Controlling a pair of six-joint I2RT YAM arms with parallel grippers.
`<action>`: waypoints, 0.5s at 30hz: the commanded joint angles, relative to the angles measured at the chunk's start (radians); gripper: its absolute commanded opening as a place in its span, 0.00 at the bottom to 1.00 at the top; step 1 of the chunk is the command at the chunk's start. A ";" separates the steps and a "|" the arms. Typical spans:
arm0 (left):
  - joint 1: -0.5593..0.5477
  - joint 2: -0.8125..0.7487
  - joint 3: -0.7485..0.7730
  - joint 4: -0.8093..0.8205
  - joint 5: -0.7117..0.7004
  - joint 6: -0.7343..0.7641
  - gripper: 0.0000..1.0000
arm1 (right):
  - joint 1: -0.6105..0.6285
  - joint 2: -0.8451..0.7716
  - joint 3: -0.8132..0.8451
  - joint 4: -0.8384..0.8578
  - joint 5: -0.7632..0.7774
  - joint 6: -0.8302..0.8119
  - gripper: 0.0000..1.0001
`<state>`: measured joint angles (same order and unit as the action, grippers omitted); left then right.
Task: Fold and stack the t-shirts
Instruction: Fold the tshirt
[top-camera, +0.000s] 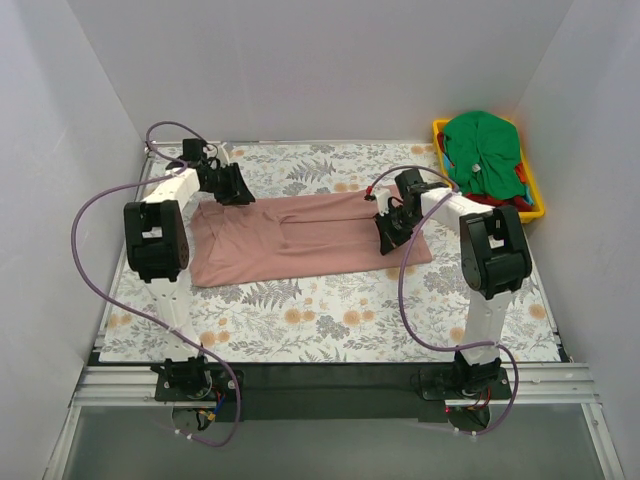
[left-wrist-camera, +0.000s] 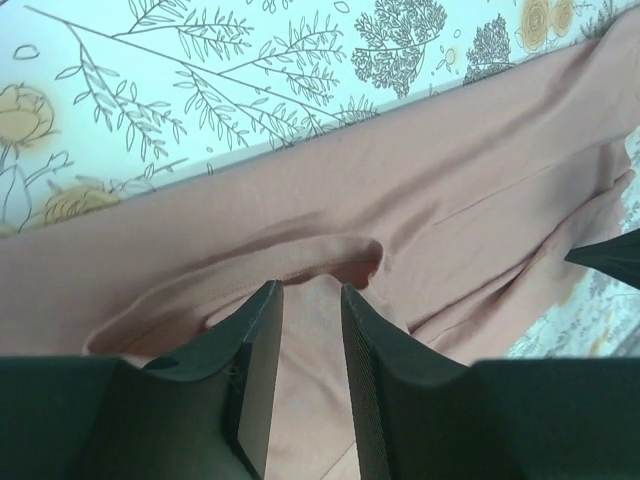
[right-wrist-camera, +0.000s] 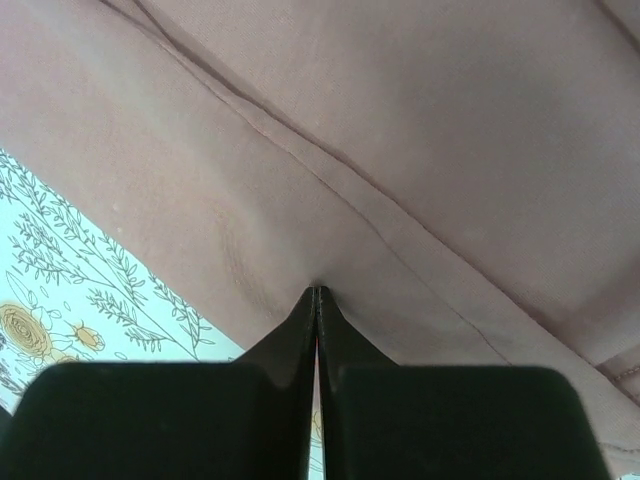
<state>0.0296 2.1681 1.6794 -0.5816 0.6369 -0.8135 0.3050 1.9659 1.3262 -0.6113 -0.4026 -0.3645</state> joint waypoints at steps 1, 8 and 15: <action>0.001 -0.174 -0.068 -0.023 -0.060 0.069 0.29 | 0.028 0.027 -0.099 -0.021 0.030 -0.028 0.01; 0.000 -0.508 -0.421 -0.032 -0.216 0.067 0.21 | 0.293 -0.171 -0.340 -0.021 -0.090 -0.045 0.01; -0.082 -0.636 -0.587 -0.073 -0.404 0.060 0.15 | 0.186 -0.291 -0.109 -0.119 -0.197 -0.094 0.17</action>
<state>-0.0044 1.5532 1.1439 -0.6220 0.3565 -0.7551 0.6083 1.7287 1.0657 -0.6983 -0.5659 -0.4168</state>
